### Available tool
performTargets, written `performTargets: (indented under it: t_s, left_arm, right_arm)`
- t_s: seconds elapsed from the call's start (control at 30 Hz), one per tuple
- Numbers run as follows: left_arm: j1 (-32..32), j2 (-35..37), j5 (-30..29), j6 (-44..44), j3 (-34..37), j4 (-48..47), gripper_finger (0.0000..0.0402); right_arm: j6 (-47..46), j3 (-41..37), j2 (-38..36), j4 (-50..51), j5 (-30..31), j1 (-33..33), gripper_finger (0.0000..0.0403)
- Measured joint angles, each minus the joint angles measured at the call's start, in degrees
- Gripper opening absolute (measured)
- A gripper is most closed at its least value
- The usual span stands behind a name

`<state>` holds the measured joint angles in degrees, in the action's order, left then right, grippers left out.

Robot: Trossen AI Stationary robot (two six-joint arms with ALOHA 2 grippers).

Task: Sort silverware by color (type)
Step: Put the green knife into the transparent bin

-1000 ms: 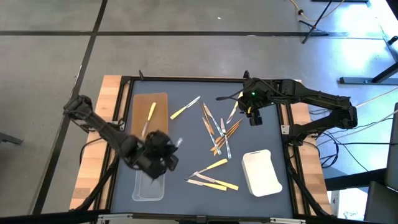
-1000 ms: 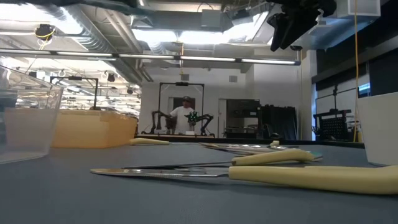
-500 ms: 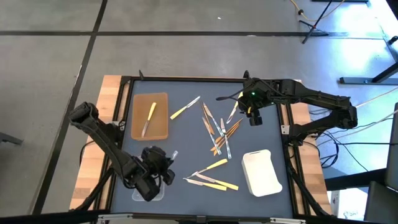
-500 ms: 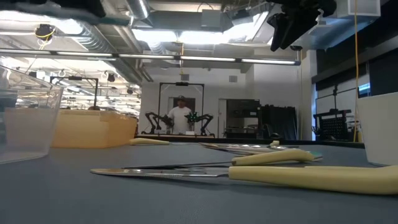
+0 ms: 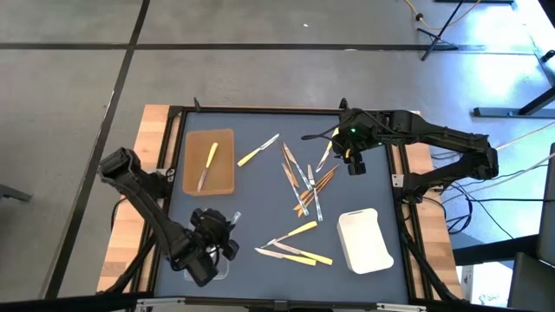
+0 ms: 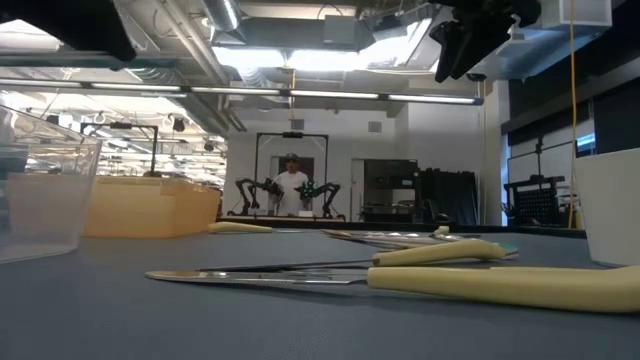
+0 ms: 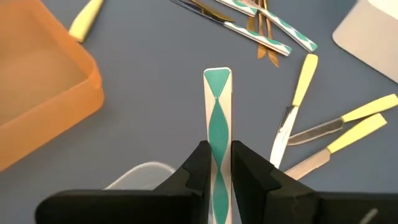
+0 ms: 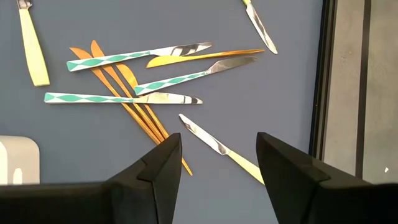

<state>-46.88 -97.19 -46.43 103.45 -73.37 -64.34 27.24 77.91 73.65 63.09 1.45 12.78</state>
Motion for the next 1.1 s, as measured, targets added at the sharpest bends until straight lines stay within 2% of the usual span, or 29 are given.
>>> performTargets:
  t_s: [0.5,0.73,0.93,1.1]
  left_arm:
    - [-4.1,0.0,-0.8,7.4,9.4,3.8,0.0041]
    - [-4.2,0.0,0.1,6.6,9.6,4.5,0.0042]
    - [-4.2,0.0,4.5,5.5,9.6,5.3,0.0058]
    - [-4.2,0.0,5.2,5.5,9.6,5.3,0.0066]
  right_arm:
    - [0.0,0.0,0.0,0.0,0.0,0.0,0.0195]
    - [0.0,0.0,0.0,0.0,0.0,0.0,0.0195]
    - [0.0,0.0,0.0,0.0,0.0,0.0,0.0195]
    - [0.0,0.0,0.0,0.0,0.0,0.0,0.0195]
